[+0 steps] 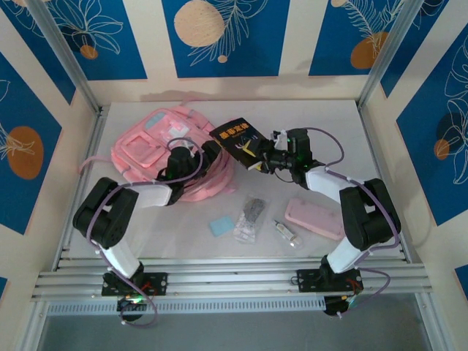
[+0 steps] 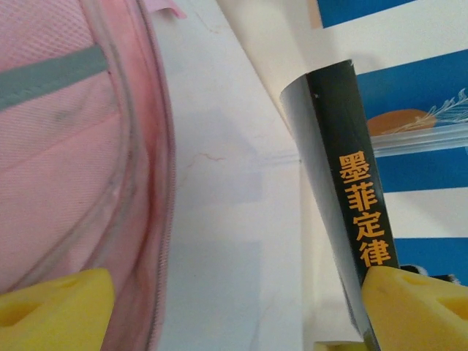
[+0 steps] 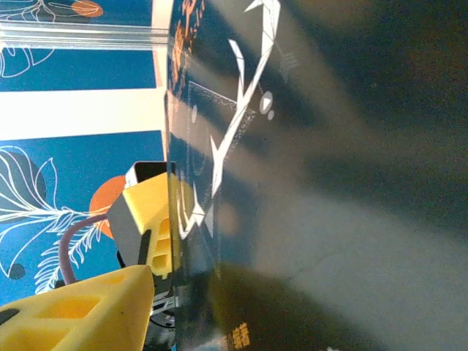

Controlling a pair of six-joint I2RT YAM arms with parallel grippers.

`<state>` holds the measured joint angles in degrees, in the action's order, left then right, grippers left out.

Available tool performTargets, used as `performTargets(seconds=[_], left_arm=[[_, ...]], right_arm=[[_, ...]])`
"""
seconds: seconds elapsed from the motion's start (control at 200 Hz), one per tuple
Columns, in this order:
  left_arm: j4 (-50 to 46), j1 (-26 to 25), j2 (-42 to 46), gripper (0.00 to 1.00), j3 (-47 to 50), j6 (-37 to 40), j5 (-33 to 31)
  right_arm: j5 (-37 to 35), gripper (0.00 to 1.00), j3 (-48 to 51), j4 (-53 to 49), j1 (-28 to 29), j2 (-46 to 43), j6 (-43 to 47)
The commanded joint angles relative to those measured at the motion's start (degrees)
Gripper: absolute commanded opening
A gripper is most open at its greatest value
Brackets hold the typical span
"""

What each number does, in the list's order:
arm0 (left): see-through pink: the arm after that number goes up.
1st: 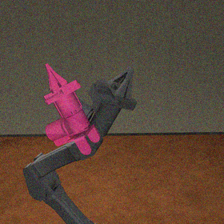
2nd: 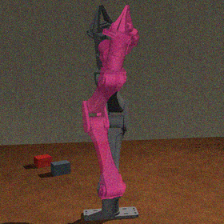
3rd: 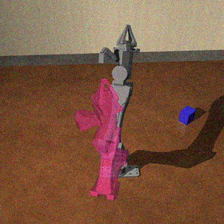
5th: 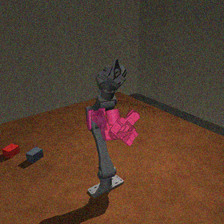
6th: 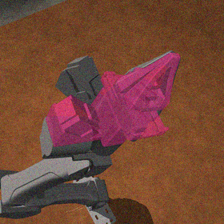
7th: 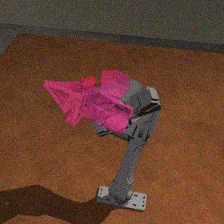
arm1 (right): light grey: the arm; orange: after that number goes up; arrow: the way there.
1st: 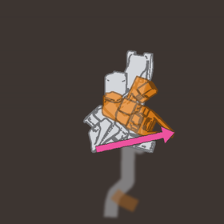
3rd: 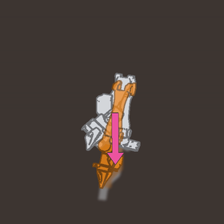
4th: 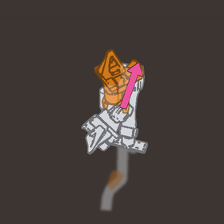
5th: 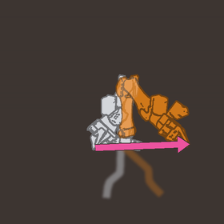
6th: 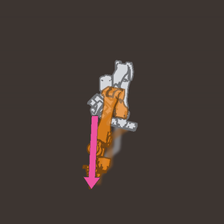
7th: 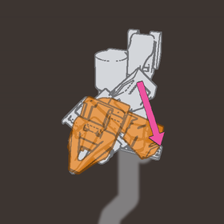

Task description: Pack books, pencil case, and school supplies into a backpack

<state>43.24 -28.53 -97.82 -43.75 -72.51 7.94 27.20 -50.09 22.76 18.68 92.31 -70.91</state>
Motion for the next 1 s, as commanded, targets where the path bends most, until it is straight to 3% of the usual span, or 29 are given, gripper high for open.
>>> performTargets(seconds=[0.0, 0.375, 0.73, 0.995], left_arm=[[9.6, -2.2, 0.1, 0.88, -1.2, -3.3, -2.2], [14.3, -3.5, 0.5, 0.82, 0.8, -6.5, -4.1], [16.2, -4.5, -6.0, 0.80, -3.2, -10.1, -0.2], [11.1, -4.6, -3.8, 0.81, -1.9, -9.1, 0.2]], right_arm=[[2.7, 0.00, -0.1, 0.6, 0.7, -1.6, 2.9], [-0.1, 0.00, 3.5, 6.1, -1.2, -1.7, -1.5], [0.2, 0.00, 3.4, 7.2, -0.7, -2.8, -1.8], [-2.2, 0.00, 3.9, 3.3, -1.0, -5.6, 1.4]])
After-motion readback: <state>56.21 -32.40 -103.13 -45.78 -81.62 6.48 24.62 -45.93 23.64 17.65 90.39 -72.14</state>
